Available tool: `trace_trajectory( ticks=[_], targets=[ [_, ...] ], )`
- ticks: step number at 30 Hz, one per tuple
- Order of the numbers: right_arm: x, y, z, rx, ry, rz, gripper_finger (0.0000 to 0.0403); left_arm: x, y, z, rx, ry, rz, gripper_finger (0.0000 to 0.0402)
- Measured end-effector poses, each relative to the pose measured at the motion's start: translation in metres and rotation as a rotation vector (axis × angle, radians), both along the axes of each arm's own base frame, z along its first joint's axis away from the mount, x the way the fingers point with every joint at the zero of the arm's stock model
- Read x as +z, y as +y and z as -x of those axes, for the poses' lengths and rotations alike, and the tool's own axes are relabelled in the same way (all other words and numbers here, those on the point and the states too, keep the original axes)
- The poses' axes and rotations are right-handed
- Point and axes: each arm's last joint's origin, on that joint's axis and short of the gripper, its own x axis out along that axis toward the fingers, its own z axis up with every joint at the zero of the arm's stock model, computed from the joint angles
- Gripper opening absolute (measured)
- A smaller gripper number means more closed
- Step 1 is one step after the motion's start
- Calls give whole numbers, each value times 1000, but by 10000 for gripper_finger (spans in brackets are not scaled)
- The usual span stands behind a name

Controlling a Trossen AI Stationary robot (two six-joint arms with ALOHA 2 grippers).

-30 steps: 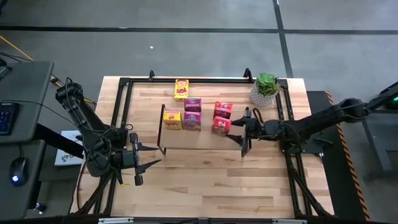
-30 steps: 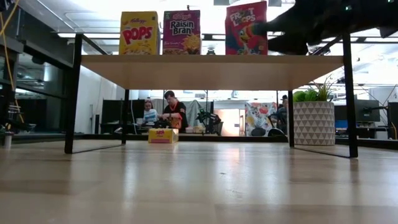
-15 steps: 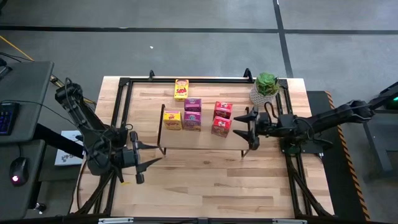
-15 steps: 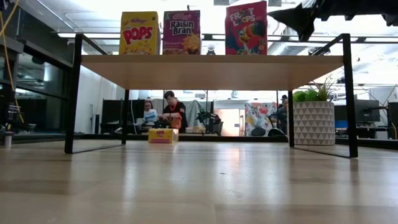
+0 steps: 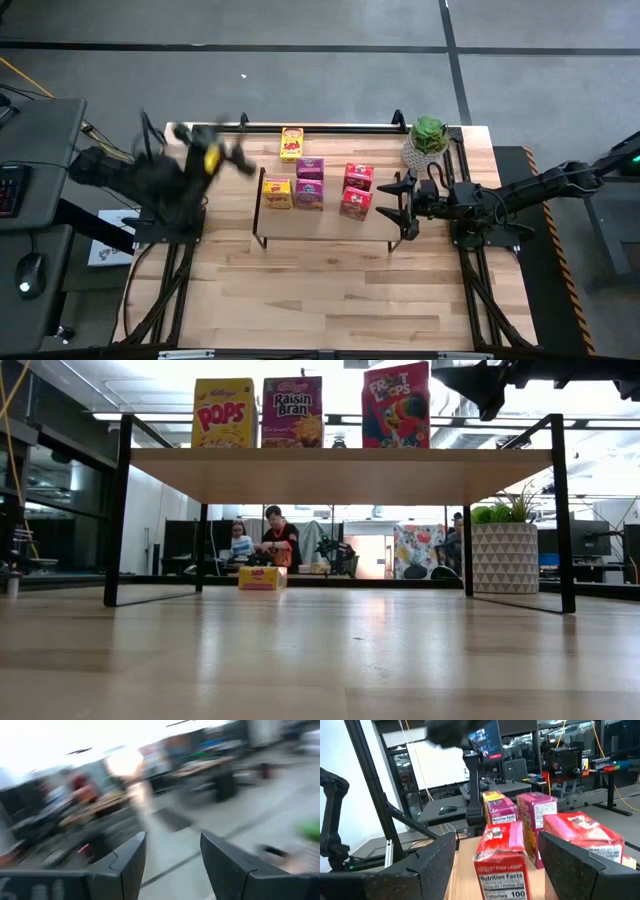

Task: Stack cereal on shelf
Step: Put the yellow cereal box on the shelf

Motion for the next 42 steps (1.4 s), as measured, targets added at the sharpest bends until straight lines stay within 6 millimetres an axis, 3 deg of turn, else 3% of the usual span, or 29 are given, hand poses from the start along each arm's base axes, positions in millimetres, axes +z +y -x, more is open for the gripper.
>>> trace_trajectory(
  ticks=[2,5,7,11,14,17,23,31,37,42],
  targets=[
    [-2,0,0,1,25,5,275,6,27,6,153,-47,23,177],
    [-5,0,-1,0,58,13,275,5,52,13,280,-83,31,177],
    [-7,0,-1,0,75,18,275,-2,60,15,229,-106,25,177],
    [-8,0,-1,0,82,19,275,-22,79,9,-164,-190,174,177],
    [-8,0,-1,0,82,19,275,-38,108,11,-47,-122,249,177],
    [-8,0,-1,0,82,19,275,-56,132,4,17,-80,352,177],
    [-9,0,-1,-15,90,20,275,-99,192,-15,-54,-92,667,177],
    [-14,-1,-1,-31,145,31,275,-179,264,-22,78,-56,1019,177],
    [-14,-1,-1,-37,152,68,275,-216,294,-30,88,-95,1085,177],
    [-14,-1,-1,-39,148,88,275,-239,304,-32,49,-93,1180,177]
  ],
)
